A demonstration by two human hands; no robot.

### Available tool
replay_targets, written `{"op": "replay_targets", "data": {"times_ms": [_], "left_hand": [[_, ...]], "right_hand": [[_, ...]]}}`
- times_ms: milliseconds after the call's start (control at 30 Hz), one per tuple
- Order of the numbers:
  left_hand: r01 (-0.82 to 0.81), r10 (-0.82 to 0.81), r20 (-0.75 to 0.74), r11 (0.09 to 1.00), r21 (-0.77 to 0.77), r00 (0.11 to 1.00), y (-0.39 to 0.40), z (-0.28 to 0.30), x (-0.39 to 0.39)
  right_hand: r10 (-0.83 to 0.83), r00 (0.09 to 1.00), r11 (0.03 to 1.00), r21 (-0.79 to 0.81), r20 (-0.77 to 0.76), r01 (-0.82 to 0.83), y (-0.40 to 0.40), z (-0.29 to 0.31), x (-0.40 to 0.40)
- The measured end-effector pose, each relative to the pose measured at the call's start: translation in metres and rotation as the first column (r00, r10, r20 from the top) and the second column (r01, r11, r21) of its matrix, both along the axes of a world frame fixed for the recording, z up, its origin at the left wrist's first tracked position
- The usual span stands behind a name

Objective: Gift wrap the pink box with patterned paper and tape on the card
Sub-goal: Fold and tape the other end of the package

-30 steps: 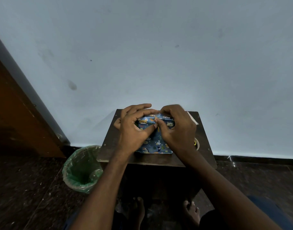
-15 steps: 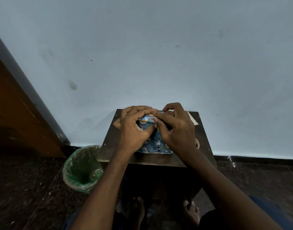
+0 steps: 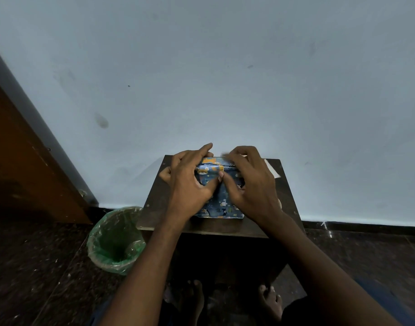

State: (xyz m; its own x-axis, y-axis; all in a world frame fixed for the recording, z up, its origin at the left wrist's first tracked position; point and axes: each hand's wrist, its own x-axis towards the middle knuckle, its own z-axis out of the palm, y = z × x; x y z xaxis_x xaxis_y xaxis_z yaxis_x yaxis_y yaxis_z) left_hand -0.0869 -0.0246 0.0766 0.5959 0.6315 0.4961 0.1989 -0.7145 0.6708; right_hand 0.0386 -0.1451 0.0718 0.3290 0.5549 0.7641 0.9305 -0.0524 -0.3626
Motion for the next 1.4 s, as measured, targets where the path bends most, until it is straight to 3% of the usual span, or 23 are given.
{"op": "replay_targets", "data": {"times_ms": [67, 167, 333, 533, 667, 767, 867, 967, 1033, 1100, 1200, 1300, 1400], "left_hand": [[0.002, -0.002, 0.001, 1.0, 0.005, 1.0, 0.001, 0.0, -0.001], [-0.013, 0.014, -0.024, 1.0, 0.02, 1.0, 0.002, 0.0, -0.001], [-0.075, 0.079, -0.026, 0.988, 0.134, 0.997, 0.003, -0.007, 0.003], [-0.198, 0.176, 0.112, 0.951, 0.239, 0.978, -0.004, -0.006, 0.015], [-0.266, 0.229, 0.168, 0.931, 0.252, 0.959, -0.009, 0.007, 0.033], [-0.13, 0.084, 0.199, 0.964, 0.234, 0.976, -0.019, 0.023, 0.051], [0.076, -0.096, 0.131, 0.986, 0.146, 0.987, -0.028, 0.033, 0.071], [0.043, -0.047, 0.023, 0.988, 0.146, 0.999, -0.028, 0.026, 0.081], [0.036, -0.037, 0.009, 0.99, 0.135, 0.999, -0.025, 0.022, 0.082], [0.054, -0.057, 0.042, 0.995, 0.079, 0.997, -0.021, 0.021, 0.082], [0.055, -0.057, 0.078, 0.998, 0.034, 0.995, -0.019, 0.021, 0.082], [0.057, -0.06, 0.097, 0.998, 0.032, 0.993, -0.02, 0.02, 0.082], [0.063, -0.067, 0.103, 0.997, 0.04, 0.992, -0.021, 0.02, 0.08]], "right_hand": [[0.034, 0.999, 0.999, 0.019, 0.034, -0.035, 0.0, -0.004, 0.003], [0.099, 0.994, 0.994, 0.06, -0.039, -0.097, 0.0, -0.006, 0.006], [0.019, 0.996, 0.999, 0.051, -0.092, -0.014, -0.002, -0.005, 0.007], [0.059, 0.885, 0.997, -0.012, -0.463, -0.073, -0.005, 0.001, 0.013], [0.055, 0.86, 0.996, -0.033, -0.508, -0.084, -0.005, 0.002, 0.015], [0.089, 0.851, 0.994, -0.005, -0.518, -0.107, -0.006, 0.003, 0.018], [0.155, 0.823, 0.984, 0.014, -0.546, -0.176, -0.009, 0.004, 0.021], [0.227, 0.718, 0.958, 0.016, -0.658, -0.288, -0.019, 0.004, 0.038], [0.127, 0.694, 0.953, -0.106, -0.708, -0.283, -0.03, 0.003, 0.056], [-0.127, 0.775, 0.913, -0.378, -0.619, -0.152, -0.041, -0.004, 0.074], [-0.39, 0.853, 0.708, -0.706, -0.346, 0.038, -0.046, -0.027, 0.085], [-0.448, 0.878, 0.561, -0.818, -0.169, 0.129, -0.036, -0.053, 0.074], [-0.451, 0.891, 0.525, -0.82, -0.042, 0.227, -0.028, -0.068, 0.067]]}}
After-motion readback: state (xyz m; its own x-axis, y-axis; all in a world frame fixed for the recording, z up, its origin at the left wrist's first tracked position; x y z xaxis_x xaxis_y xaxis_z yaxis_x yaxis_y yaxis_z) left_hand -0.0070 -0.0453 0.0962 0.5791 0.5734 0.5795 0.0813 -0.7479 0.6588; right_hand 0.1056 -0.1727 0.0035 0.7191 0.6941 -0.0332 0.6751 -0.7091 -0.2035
